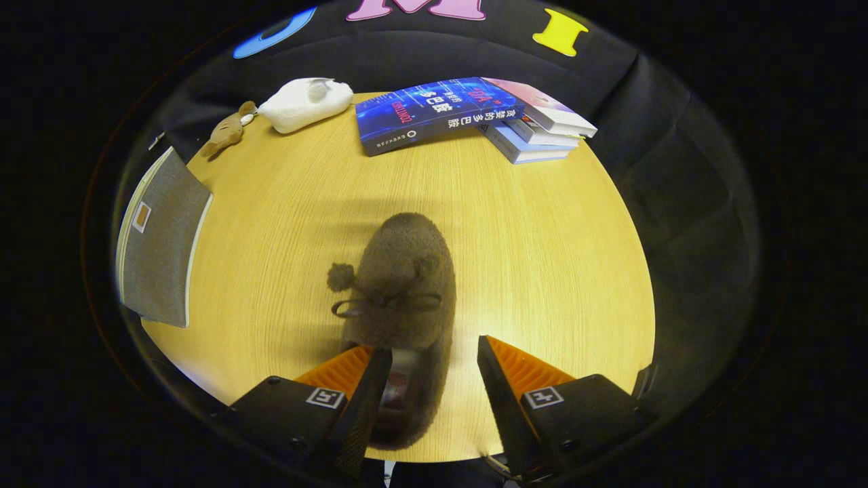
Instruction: Open the storage box then place both shoes into the box .Put the left shoe in first, then the right shoe, with the right side of both shoes facing outward in a uniform manner.
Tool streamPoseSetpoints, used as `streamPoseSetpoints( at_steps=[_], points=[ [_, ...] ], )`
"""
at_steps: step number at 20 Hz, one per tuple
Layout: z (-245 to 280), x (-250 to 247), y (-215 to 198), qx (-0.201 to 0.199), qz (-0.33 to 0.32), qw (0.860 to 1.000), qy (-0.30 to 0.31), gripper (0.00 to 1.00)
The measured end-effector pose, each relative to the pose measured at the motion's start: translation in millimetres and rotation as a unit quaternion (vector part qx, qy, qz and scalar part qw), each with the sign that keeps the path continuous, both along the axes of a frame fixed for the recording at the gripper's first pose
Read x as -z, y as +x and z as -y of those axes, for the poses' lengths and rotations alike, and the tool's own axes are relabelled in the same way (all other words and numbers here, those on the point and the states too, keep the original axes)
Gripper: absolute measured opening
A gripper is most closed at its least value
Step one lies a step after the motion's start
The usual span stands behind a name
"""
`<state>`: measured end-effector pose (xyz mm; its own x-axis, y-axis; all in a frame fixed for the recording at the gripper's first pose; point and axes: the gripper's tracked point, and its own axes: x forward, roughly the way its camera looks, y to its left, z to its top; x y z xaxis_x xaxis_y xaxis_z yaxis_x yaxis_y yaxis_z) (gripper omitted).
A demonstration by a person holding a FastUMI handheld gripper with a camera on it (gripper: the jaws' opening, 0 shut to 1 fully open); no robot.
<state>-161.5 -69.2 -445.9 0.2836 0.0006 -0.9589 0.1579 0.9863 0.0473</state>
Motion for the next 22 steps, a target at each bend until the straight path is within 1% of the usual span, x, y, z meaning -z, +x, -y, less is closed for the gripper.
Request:
streamPoseSetpoints(
  at_steps=[2, 4, 5, 6, 8, 10, 12, 14, 17, 22],
  points=[
    [-1.4, 7.9, 7.6, -0.009, -0.002, 1.0, -0.015, 0.65],
    [1.4, 15.4, 4.3, -0.013, -0.017, 0.999, -0.035, 0.34],
    [5.9, 17.3, 6.0, -0.008, -0.011, 0.999, -0.042, 0.17],
    [4.6, 10.6, 7.9, -0.001, -0.007, 0.999, -0.04, 0.09],
    [3.5, -1.1, 7.6, 0.018, -0.001, 0.999, -0.03, 0.06],
    [-1.1, -22.4, 17.1, 0.036, 0.019, 0.999, -0.018, 0.05],
    [-9.9, -48.3, 31.2, 0.052, 0.039, 0.998, -0.001, 0.06],
    [-23.1, -76.8, 49.4, 0.059, 0.062, 0.996, 0.015, 0.05],
    [-48.9, -117.6, 83.0, 0.051, 0.092, 0.994, 0.042, 0.05],
    [-127.7, -180.7, 133.6, 0.018, 0.135, 0.986, 0.1, 0.06]
  ],
)
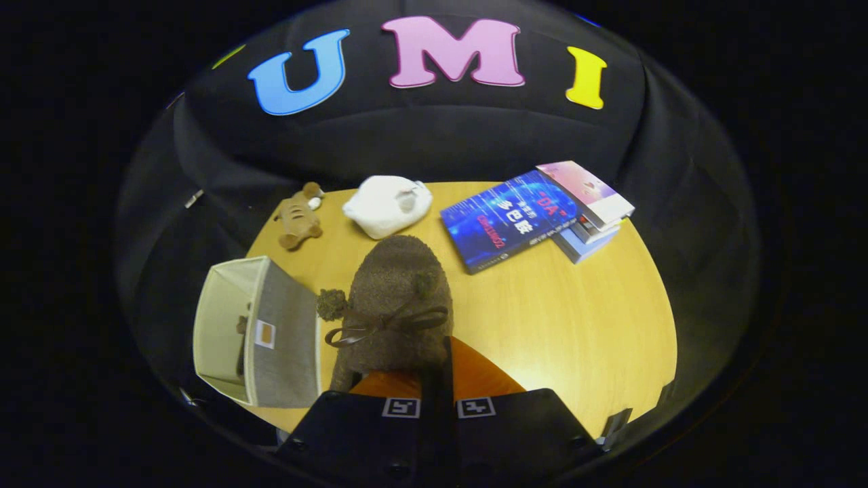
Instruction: Open the storage box then place both shoes into the box .Put the left shoe in first, then the right shoe, with the right side of both shoes facing outward in a uniform manner.
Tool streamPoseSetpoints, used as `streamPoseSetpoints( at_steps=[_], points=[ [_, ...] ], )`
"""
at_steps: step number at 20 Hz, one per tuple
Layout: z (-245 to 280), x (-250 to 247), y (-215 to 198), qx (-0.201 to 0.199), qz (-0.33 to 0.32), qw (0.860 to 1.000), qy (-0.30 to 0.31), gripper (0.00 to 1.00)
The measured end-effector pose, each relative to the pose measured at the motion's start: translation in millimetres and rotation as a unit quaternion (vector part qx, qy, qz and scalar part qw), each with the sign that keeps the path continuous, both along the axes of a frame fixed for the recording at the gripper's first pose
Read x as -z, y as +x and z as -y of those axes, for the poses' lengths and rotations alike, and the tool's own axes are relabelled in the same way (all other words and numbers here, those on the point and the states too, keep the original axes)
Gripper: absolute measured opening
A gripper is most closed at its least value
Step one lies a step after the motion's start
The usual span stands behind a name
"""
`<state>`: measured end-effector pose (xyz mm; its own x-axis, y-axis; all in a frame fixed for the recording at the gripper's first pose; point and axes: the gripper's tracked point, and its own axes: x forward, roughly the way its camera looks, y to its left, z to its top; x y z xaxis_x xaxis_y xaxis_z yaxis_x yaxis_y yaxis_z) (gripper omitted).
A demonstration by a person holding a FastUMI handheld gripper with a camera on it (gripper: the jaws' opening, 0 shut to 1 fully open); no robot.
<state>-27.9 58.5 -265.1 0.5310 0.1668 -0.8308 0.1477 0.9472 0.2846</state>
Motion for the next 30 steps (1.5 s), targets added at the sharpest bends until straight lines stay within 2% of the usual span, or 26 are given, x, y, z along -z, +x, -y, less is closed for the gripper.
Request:
streamPoseSetpoints(
  at_steps=[6, 10, 13, 17, 22, 25, 27, 30],
  points=[
    [-107.0, -46.8, 36.5, -0.058, 0.026, 0.997, 0.038, 0.05],
    [-182.2, -58.3, 42.4, -0.095, 0.022, 0.993, 0.061, 0.05],
    [-222.0, -48.9, 42.5, -0.114, 0.002, 0.992, 0.06, 0.05],
    [-248.5, -19.5, 36.9, -0.128, -0.028, 0.991, 0.019, 0.05],
    [-249.5, 15.6, 28.7, -0.14, -0.061, 0.988, -0.033, 0.06],
    [-257.4, 15.8, 21.8, -0.151, -0.06, 0.986, -0.025, 0.19],
    [-259.3, 12.1, 25.3, -0.159, -0.049, 0.986, -0.019, 0.33],
    [-263.0, 5.4, 24.2, -0.165, -0.042, 0.985, 0.007, 0.79]
  ],
)
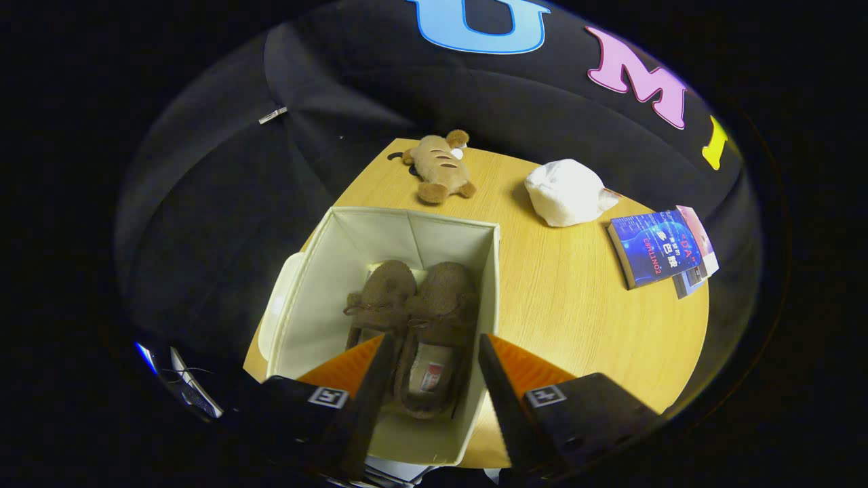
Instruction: Open the storage box then place both shoes into the box .Put the left shoe in first, then the right shoe, with the right side of both shoes facing outward in a uniform manner.
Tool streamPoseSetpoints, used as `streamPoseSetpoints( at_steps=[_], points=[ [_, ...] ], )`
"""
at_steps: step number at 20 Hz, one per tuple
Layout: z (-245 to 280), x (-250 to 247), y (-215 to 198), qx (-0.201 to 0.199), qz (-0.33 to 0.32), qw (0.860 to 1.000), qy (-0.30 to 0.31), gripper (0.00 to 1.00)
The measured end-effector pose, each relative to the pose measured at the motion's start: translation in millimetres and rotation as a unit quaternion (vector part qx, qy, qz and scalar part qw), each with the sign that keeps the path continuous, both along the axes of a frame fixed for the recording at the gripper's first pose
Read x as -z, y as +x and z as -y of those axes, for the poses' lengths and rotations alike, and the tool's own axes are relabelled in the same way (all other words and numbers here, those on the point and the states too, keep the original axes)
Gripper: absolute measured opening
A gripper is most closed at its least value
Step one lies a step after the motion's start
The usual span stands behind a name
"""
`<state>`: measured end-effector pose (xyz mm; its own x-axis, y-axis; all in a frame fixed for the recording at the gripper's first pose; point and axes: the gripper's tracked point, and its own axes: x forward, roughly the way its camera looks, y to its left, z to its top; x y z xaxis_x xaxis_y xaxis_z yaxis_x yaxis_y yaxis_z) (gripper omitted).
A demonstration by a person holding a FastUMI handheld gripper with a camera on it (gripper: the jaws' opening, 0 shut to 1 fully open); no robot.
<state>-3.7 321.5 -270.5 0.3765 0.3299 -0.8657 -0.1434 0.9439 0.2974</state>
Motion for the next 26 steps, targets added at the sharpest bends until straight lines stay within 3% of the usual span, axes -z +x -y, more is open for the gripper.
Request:
streamPoseSetpoints(
  at_steps=[1, 2, 9, 19, 26],
  points=[
    [1.6, -2.8, 1.5, -0.002, 0.005, 1.0, 0.003, 0.94],
    [8.0, -3.6, 1.4, -0.004, 0.013, 1.0, -0.003, 0.98],
    [30.5, -36.2, -2.4, -0.007, 0.098, 0.995, 0.023, 0.99],
    [215.8, -90.2, 14.4, 0.058, 0.232, 0.971, 0.012, 0.99],
    [340.1, -114.3, -7.4, 0.077, 0.297, 0.951, 0.024, 0.99]
  ],
)
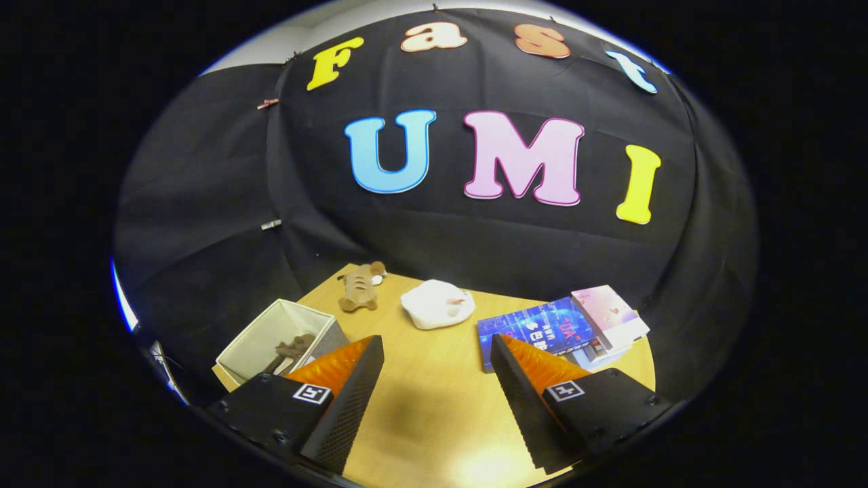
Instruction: Open the storage box then place both shoes into the box .Put the left shoe in first, then the right shoe, with the right side of both shoes facing outward in a uniform manner.
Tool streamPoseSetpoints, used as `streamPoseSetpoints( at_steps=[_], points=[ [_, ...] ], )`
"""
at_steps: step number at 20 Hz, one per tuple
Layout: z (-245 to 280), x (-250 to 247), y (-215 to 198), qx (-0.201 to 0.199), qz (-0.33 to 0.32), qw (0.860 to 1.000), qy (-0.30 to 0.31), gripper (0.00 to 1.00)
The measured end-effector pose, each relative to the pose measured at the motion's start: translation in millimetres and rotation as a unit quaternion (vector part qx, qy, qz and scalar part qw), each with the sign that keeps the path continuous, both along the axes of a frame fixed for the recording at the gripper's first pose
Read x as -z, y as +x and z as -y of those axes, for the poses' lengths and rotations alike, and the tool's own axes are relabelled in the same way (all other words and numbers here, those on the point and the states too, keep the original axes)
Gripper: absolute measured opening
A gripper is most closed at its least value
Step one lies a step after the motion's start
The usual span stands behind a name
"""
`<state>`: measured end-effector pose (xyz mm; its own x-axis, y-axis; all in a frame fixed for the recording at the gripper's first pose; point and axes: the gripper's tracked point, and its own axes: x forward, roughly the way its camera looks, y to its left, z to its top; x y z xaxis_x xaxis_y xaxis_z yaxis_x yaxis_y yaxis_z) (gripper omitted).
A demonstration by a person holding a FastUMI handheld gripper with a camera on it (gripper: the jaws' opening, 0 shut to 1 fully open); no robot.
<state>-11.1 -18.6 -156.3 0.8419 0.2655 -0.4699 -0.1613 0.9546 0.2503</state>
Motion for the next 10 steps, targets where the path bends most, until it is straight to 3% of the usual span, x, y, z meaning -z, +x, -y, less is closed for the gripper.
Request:
streamPoseSetpoints(
  at_steps=[6, 10],
  points=[
    [72.0, -26.3, -28.6, -0.008, 0.074, 0.997, -0.021, 0.98],
    [89.1, -30.5, -43.4, -0.008, 0.096, 0.995, -0.017, 0.99]
  ],
)
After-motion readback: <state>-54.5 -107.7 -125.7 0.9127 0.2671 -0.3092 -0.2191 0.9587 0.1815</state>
